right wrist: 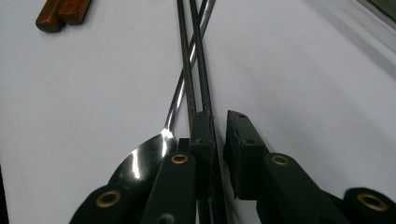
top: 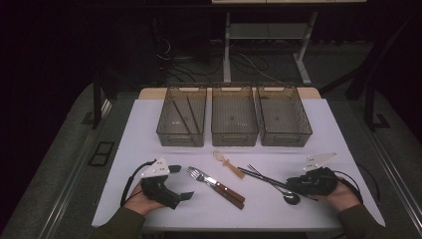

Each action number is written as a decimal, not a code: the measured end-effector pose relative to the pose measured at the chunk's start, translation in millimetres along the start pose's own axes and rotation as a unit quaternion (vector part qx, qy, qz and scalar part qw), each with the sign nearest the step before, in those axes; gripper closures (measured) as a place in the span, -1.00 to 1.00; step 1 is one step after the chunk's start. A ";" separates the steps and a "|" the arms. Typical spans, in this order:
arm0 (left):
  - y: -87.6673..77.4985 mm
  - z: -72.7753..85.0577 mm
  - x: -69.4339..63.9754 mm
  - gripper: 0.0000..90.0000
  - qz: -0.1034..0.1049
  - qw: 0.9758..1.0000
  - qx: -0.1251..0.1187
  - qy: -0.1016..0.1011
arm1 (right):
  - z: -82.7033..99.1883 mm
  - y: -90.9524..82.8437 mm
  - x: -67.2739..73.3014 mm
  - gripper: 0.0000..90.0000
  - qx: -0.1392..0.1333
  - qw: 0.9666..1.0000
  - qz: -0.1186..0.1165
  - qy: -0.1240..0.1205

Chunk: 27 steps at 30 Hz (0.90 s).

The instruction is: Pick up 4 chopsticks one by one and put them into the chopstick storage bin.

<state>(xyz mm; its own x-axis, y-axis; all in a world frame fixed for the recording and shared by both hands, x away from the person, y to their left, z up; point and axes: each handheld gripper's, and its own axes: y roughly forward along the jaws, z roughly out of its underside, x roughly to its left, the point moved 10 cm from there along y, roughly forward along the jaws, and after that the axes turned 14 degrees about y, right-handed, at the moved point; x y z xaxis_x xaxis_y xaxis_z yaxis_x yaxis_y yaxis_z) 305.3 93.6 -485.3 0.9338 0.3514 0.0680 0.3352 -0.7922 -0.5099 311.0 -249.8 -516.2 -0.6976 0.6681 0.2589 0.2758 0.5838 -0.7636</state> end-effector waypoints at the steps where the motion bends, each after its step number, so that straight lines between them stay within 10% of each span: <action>1: 0.0 0.0 0.0 -1.00 0.000 1.000 0.000 0.000 | 0.0 0.2 -0.1 0.79 0.000 1.000 0.000 0.001; 27: 1.3 0.3 -1.3 -1.00 0.003 1.000 0.004 0.002 | 0.4 6.1 -4.2 0.88 0.003 0.999 0.021 -0.033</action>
<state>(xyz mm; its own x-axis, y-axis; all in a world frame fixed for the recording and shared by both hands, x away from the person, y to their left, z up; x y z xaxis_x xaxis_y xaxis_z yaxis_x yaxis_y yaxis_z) 304.5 92.3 -486.3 0.9365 0.3441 0.0677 0.3278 -0.7903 -0.5177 315.4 -249.3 -522.2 -0.7274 0.6600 0.1880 0.3013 0.5533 -0.7766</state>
